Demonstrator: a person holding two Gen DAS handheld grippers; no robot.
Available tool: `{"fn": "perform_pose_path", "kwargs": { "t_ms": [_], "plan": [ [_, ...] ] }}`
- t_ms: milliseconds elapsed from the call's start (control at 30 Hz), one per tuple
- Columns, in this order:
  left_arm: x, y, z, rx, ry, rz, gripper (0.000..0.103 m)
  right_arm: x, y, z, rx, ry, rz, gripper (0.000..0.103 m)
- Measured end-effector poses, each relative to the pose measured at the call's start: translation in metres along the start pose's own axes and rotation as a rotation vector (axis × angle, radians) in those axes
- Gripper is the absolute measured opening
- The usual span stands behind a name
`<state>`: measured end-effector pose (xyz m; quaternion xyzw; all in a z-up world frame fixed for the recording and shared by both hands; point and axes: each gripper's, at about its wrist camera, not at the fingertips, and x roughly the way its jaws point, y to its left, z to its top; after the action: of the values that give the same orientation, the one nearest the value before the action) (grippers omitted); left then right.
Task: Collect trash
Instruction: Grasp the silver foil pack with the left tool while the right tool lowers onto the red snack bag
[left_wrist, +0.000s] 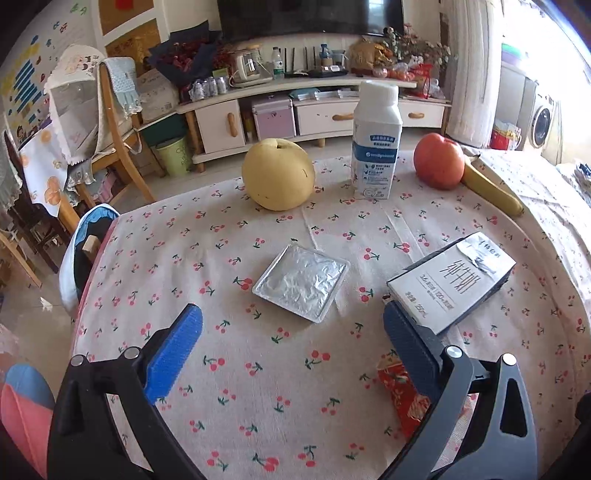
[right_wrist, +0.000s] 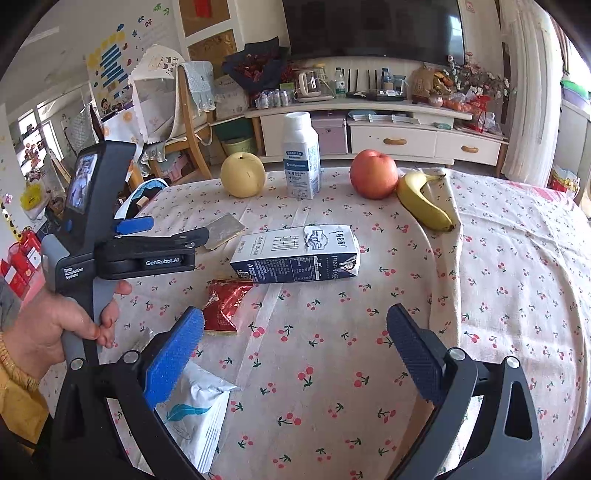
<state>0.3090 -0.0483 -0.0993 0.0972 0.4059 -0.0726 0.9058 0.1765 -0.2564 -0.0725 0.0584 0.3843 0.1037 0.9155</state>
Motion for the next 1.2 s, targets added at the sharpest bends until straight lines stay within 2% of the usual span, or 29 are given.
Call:
{"fn": "perform_pose_path", "kwargs": {
  "t_ms": [200,467,567,600,633,733,900,1067,1200],
  "plan": [
    [0.036,0.004,0.012,0.041,0.044,-0.017,0.099,0.034,0.004,0.001,0.074,0.096,0.108,0.098],
    [0.065,0.003,0.013,0.080,0.073,-0.043,0.096,0.066,0.008,-0.001,0.132,0.167,0.164,0.098],
    [0.066,0.005,0.014,0.063,0.055,-0.076,0.083,0.070,0.016,0.001,0.103,0.160,0.179,0.096],
    [0.065,0.005,0.014,0.058,0.050,-0.084,0.075,0.072,0.018,0.003,0.091,0.156,0.179,0.093],
    [0.065,0.003,0.015,0.055,0.045,-0.091,0.071,0.074,0.021,0.004,0.083,0.157,0.179,0.086],
    [0.065,0.000,0.015,0.063,0.035,-0.089,0.068,0.085,0.023,0.003,0.082,0.178,0.187,0.081],
    [0.062,-0.004,0.013,0.064,0.033,-0.091,0.066,0.091,0.033,0.004,0.036,0.174,0.171,0.074],
    [0.057,-0.008,0.008,0.069,0.030,-0.084,0.066,0.094,0.047,0.004,-0.059,0.175,0.117,0.067],
    [0.049,-0.009,0.004,0.055,0.017,-0.081,0.065,0.096,0.058,0.002,-0.128,0.183,0.083,0.051]
  ]
}}
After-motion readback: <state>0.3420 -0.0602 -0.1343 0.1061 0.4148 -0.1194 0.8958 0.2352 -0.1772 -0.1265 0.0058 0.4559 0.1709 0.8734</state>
